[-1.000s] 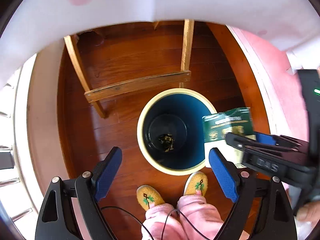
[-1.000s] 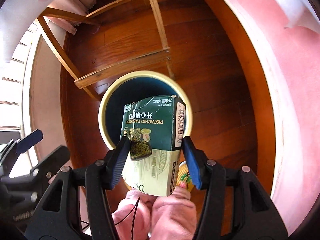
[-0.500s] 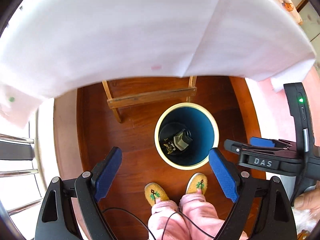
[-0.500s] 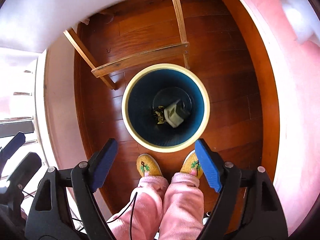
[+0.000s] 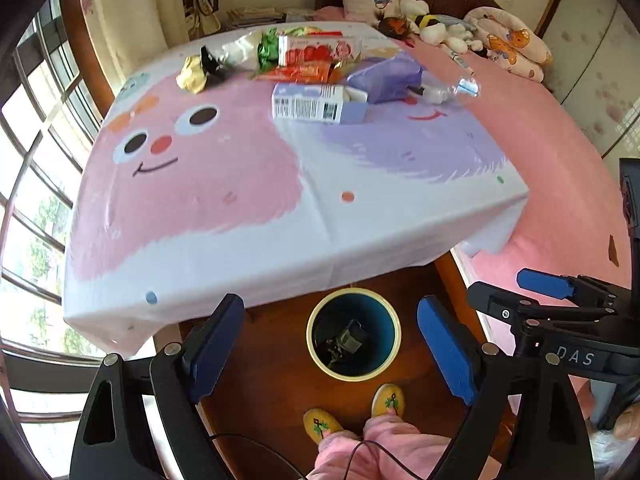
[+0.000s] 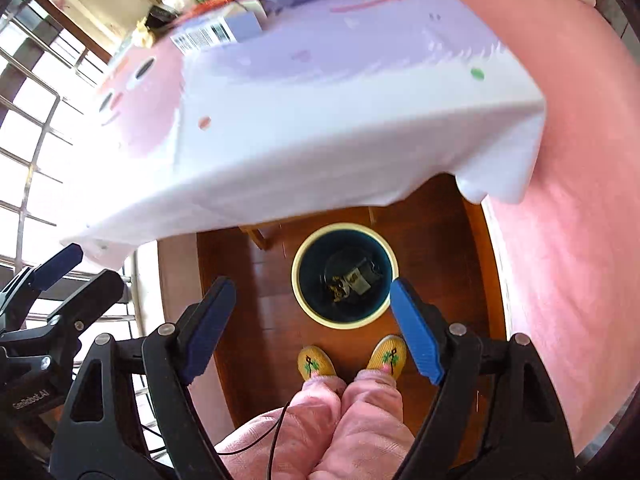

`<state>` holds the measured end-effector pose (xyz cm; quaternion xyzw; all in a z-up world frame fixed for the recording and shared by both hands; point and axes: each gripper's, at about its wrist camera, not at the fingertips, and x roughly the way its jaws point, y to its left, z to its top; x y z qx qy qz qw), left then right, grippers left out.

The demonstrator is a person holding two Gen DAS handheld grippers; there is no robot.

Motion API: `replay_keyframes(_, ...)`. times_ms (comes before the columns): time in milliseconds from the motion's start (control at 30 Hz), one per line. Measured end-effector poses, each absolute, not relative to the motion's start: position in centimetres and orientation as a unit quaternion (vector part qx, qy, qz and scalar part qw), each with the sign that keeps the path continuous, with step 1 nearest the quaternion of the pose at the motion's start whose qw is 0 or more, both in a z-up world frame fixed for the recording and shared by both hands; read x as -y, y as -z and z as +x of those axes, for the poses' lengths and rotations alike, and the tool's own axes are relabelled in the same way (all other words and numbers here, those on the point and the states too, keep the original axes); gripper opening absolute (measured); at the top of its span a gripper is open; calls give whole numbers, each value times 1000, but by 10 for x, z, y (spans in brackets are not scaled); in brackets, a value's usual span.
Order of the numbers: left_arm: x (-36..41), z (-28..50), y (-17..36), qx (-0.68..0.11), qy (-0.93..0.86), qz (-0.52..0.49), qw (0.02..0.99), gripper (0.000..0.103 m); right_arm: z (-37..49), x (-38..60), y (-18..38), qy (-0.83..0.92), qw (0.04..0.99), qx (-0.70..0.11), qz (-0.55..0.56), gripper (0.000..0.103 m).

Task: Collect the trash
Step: 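Grasp the purple plastic bag with the left tool while the right tool grasps the clear bottle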

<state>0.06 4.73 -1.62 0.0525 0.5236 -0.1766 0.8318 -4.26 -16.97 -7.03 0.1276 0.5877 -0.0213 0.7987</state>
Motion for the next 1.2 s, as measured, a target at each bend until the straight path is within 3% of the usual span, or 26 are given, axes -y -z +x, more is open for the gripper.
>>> replay_keyframes(267,-22,38,-65,-466,186,65,862,90,-16,176,-36,33,852,-509,117,78)
replay_keyframes(467,21,96,-81,-452,178,77,870,90,21,233,-63,64,860,-476,171,77)
replay_keyframes(633,76,152,-67,-456,151,106,871,90,71,302,-46,70,851,-466,231,77)
replay_keyframes(900,156,247,-22,-495,106,135,852,90,170,383,26,40,809,-510,290,76)
replay_keyframes(1200,194,305,21,-519,85,163,834,90,242,431,82,7,773,-541,331,72)
